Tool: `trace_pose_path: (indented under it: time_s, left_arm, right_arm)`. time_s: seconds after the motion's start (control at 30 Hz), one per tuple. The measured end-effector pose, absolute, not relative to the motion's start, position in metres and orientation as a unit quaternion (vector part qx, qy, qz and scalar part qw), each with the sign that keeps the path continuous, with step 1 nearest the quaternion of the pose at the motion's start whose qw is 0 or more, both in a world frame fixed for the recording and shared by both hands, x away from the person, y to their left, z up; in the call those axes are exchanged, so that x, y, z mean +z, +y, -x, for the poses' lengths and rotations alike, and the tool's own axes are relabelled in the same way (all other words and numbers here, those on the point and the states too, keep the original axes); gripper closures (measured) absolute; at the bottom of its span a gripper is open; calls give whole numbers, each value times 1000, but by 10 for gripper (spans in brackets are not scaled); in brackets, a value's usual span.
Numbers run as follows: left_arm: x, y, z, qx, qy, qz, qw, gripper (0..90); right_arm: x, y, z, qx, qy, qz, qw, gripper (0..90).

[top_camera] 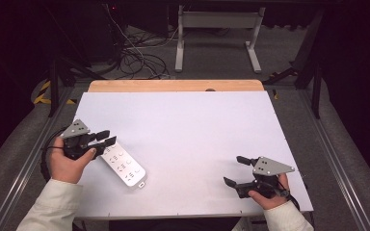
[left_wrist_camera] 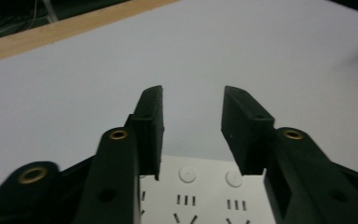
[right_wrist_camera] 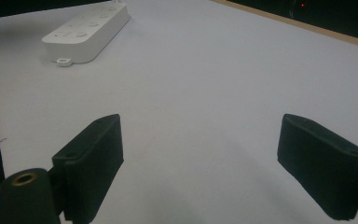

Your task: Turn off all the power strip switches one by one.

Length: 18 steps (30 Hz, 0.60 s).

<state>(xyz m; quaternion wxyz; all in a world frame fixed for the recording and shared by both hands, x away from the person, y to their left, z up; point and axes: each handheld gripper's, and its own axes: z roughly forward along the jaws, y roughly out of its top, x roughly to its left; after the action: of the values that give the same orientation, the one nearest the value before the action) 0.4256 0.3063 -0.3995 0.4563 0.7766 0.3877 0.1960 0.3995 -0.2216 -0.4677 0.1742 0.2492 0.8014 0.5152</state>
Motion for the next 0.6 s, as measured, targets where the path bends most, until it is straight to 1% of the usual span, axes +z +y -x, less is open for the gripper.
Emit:
trace_pose_path:
  time_s: [0.1, 0.2, 0.27, 0.43, 0.5, 0.6]
  left_arm:
    - [-399, 308, -410, 218, 367, -775, 466, 423]
    - [-407, 311, -393, 233, 336, -773, 484, 324]
    - [-414, 314, -382, 236, 321, -770, 498, 274]
    - [-443, 321, -362, 233, 310, -760, 522, 203]
    - [-455, 321, -357, 228, 316, -757, 525, 188]
    - [-460, 317, -351, 230, 316, -759, 521, 188]
  right_arm:
    - [-467, -223, -399, 516, 800, -248, 177, 145]
    - [-466, -224, -398, 519, 797, -250, 180, 140]
    - [-465, -226, -398, 519, 797, -252, 181, 139]
    - [-466, -227, -399, 519, 796, -253, 181, 139]
    - [-466, -226, -399, 518, 797, -252, 181, 139]
    - [-465, -227, -398, 519, 796, -252, 181, 138]
